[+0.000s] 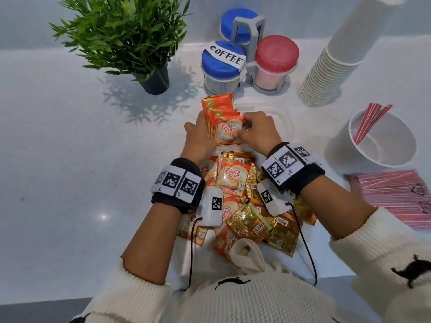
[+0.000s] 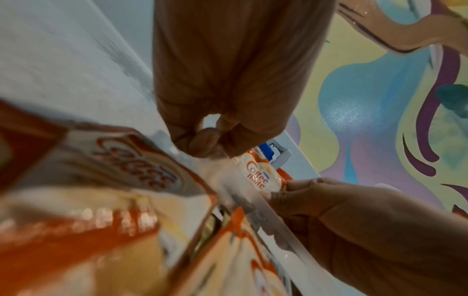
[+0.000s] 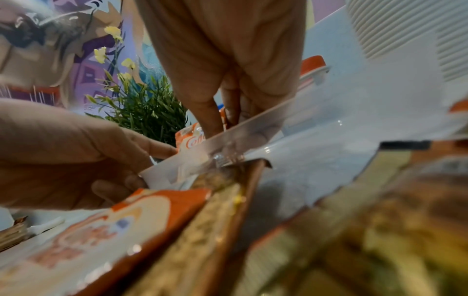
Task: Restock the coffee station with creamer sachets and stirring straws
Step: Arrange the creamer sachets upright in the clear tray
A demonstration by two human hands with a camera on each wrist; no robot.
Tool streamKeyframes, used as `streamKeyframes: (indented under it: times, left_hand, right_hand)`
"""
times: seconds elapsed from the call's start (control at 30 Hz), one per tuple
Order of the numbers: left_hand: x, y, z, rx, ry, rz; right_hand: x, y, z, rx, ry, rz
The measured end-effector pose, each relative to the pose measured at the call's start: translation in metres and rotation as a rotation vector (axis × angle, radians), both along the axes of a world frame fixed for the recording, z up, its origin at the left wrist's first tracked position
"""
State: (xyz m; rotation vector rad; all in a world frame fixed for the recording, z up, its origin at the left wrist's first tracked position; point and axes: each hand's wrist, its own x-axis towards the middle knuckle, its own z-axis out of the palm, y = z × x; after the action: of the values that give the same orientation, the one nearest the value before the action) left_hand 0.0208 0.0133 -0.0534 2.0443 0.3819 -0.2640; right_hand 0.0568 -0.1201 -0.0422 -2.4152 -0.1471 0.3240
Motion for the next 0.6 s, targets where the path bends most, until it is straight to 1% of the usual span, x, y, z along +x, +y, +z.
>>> streamKeyframes:
  times: [0.07, 0.2, 0.27, 0.33, 0.43, 0.5, 0.6]
  left_hand:
    - [0.0002, 0.0000, 0.0004, 0.004, -0.010, -0.012]
    - [0.0012, 0.0022, -0.0014, -0.001, 0.016, -0.028]
    - [0.0012, 0.0035, -0.0023, -0.006, 0.033, -0.038]
    - [0.0009, 0.0040, -0.0024, -0.013, 0.038, -0.045]
    - [0.0013, 0.0032, -0.0021, -0.015, 0.034, -0.055]
    - [0.0024, 0.0035, -0.0034, -0.001, 0.052, -0.060]
    - [0.0031, 0.0041, -0.0029, 0.010, 0.088, -0.070]
  right_hand:
    - [0.0000, 0.0028, -0.0002, -0.005, 0.005, -0.002]
    - [-0.0030, 0.0055, 0.0020, -0.049, 0.070, 0.082]
    - [-0.0036, 0.0054, 0.0022, -0.052, 0.089, 0.085]
    - [-0.0041, 0.0041, 0.0028, -0.017, 0.097, 0.048]
    - [-0.0037, 0.0021, 0.0041, 0.124, 0.173, 0.006]
    - [-0.0061, 0.0044, 0.0051, 0.189, 0.244, 0.066]
    - [-0.0086, 0.0110, 0.0040, 0.159, 0.272, 0.183]
